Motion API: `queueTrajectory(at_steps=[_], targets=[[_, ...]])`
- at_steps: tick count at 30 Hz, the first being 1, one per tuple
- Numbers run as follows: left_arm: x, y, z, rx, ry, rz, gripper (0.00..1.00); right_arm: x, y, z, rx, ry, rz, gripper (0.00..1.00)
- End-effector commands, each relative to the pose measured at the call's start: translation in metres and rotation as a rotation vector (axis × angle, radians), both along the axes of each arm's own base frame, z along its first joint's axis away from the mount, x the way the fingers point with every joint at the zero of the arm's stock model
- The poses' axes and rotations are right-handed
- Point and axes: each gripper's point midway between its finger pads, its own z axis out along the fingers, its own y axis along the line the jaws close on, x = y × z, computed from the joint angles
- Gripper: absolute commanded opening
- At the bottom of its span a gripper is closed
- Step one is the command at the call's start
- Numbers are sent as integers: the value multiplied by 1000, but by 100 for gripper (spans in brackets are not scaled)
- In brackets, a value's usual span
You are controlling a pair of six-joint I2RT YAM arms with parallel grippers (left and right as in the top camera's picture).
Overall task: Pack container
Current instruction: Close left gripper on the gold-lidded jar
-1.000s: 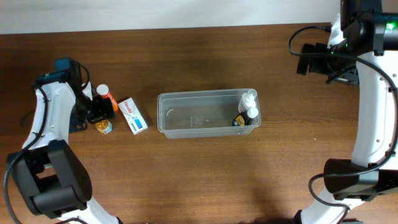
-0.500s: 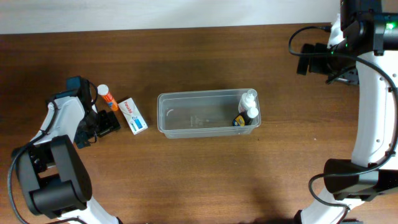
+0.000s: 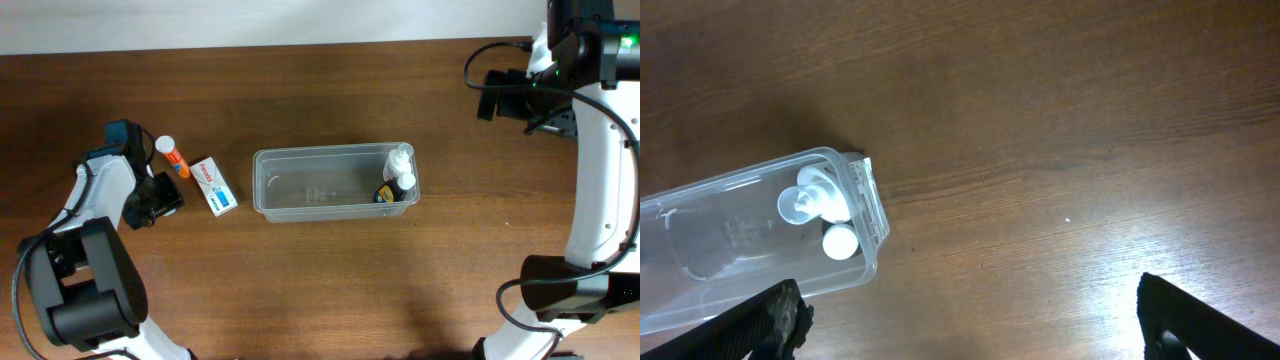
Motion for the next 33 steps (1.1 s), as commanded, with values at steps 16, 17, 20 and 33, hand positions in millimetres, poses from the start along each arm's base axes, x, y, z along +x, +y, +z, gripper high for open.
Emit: queueTrajectory(at_steps=[16,17,20,33], targets=[[6,6,-4,23,-21,-62,61,0,0,1,7,-3,-8,98],[7,6,-4,24,-25,-62,61,0,0,1,7,-3,-8,98],[10,7,-4,27,-36,-66,62,0,0,1,7,-3,-8,98],[18,9,-3,39,-65,-106,50,0,0,1,7,-3,-8,98]])
